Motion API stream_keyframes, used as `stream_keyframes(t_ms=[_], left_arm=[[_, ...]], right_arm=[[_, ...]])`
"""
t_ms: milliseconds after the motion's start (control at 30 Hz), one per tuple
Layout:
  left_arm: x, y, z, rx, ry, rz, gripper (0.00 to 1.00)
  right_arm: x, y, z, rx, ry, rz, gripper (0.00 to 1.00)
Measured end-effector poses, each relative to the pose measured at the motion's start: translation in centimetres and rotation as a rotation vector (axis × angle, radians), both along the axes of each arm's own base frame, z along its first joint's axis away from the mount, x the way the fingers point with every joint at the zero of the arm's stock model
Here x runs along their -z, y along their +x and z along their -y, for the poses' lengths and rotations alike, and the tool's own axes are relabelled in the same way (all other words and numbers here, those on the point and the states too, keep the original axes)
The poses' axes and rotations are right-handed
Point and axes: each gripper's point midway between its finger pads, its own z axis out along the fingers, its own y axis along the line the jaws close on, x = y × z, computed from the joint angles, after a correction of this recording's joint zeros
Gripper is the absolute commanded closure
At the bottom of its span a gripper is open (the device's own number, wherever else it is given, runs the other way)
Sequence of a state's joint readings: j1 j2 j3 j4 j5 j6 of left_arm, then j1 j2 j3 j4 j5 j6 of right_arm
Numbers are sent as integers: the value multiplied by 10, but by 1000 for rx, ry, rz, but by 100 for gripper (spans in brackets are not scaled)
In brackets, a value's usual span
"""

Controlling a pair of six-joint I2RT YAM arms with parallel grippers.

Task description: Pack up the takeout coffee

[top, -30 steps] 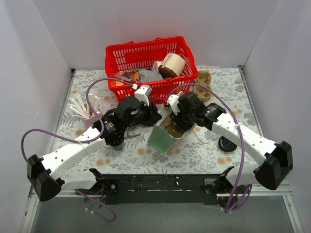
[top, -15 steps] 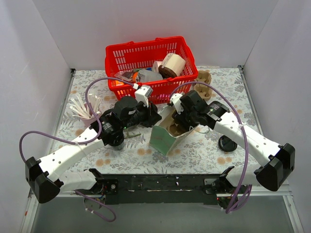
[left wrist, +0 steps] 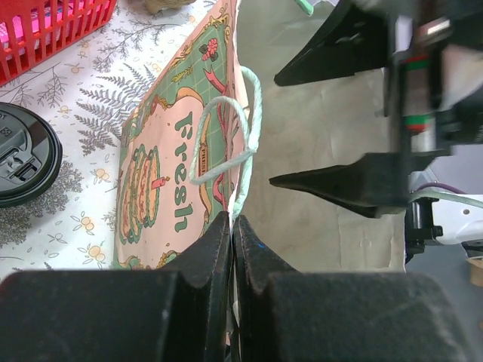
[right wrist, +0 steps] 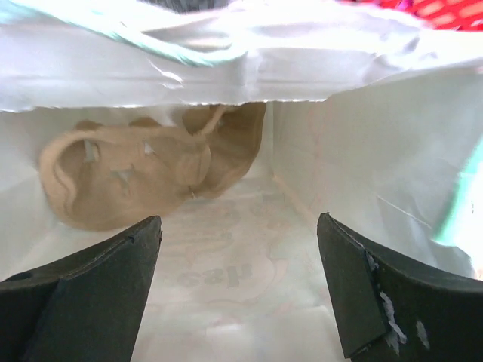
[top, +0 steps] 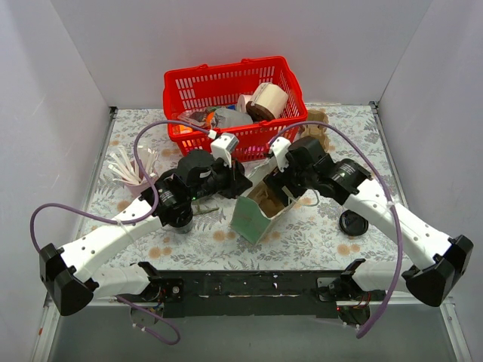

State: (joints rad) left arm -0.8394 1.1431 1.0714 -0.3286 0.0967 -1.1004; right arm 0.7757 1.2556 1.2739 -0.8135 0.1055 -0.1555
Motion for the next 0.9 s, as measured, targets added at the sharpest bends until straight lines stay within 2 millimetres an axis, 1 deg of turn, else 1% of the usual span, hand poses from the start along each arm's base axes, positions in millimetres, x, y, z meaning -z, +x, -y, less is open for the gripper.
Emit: stream_keyframes(t_ms=[200, 267, 333, 467, 567, 700, 800, 900], left_arm=[[1, -2, 2, 13, -3, -2, 100], [5, -2, 2, 16, -2, -2, 100], [8, -2, 2, 17, -2, -1, 100], [12, -2, 1, 20, -8, 17, 100], [11, -2, -2, 15, -10, 38, 100], [7, -1, -4, 15, -10, 71, 100], [1, -1, -4, 16, -28, 93, 100], [-6, -1, -8, 4, -51, 126, 100]], right_arm=[[-42, 3, -8, 7, 153, 116, 9], [-56, 5, -11, 12, 212, 163, 9], [-66, 3, -13, 4, 263, 189, 9], [-73, -4, -24, -47, 329, 185, 9], [-72, -6, -31, -66, 351, 169, 10], [-63, -8, -36, -72, 353, 123, 10], [-48, -8, -39, -60, 322, 71, 11], [-33, -9, -37, -47, 277, 27, 10]])
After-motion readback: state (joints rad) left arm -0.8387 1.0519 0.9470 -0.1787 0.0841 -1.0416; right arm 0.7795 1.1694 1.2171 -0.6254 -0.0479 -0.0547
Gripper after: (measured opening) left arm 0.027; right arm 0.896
